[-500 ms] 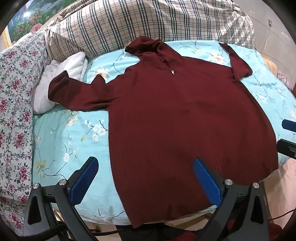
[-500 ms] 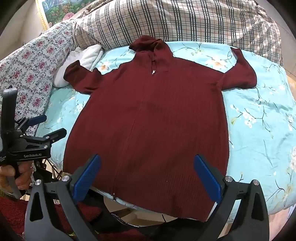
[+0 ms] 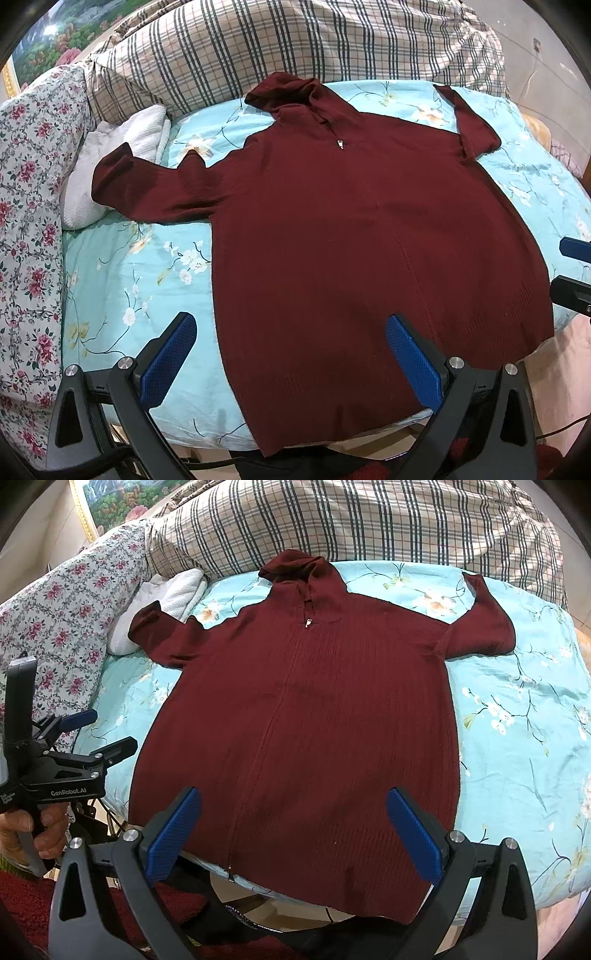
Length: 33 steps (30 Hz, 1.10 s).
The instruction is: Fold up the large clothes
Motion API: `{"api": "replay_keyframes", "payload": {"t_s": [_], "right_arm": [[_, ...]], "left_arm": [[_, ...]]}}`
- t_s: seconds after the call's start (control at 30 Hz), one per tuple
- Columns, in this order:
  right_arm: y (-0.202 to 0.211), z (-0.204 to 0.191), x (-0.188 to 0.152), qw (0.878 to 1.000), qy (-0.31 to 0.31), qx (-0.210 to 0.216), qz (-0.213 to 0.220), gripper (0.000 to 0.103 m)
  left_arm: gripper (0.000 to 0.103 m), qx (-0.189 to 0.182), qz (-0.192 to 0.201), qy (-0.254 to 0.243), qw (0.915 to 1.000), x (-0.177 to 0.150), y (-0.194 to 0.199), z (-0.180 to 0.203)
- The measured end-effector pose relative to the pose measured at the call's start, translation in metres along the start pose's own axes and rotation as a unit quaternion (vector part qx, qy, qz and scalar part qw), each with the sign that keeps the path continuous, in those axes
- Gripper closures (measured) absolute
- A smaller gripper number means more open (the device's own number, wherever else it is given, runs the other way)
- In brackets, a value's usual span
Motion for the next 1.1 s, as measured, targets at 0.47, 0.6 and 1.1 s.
{"api": "replay_keyframes", "payload": {"t_s": [0.47,0.6,1.1], "right_arm": [[0.001,-0.002,0.004,1.0,-0.008,0.008,0.007,0.003],[0.0,-0.004,0.005,1.0,-0.009,0.012,0.009,0.003],[-0.009,0.004,0.007,0.999,-0.032,0.021,0.011,0.003]], "left_arm": [[0.0,0.002,0.011,-0.006,0.9999,0.002,0.001,0.0],[0.0,0.006,0.019,-0.008,0.9998,0.003,0.001,0.0],[0.001,-0.002,-0.014,-0.011,0.9998,0.009,-0.017,-0.001]]}}
Point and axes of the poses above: each gripper's, at about its wrist camera, not at the fingertips, and y roughly against the way its jaws point, z to its right, x to its top, the point moved 4 cm from there along -y, roughly the way its jaws point, and after that the axes turned 4 degrees about z, right-handed, at the moved point
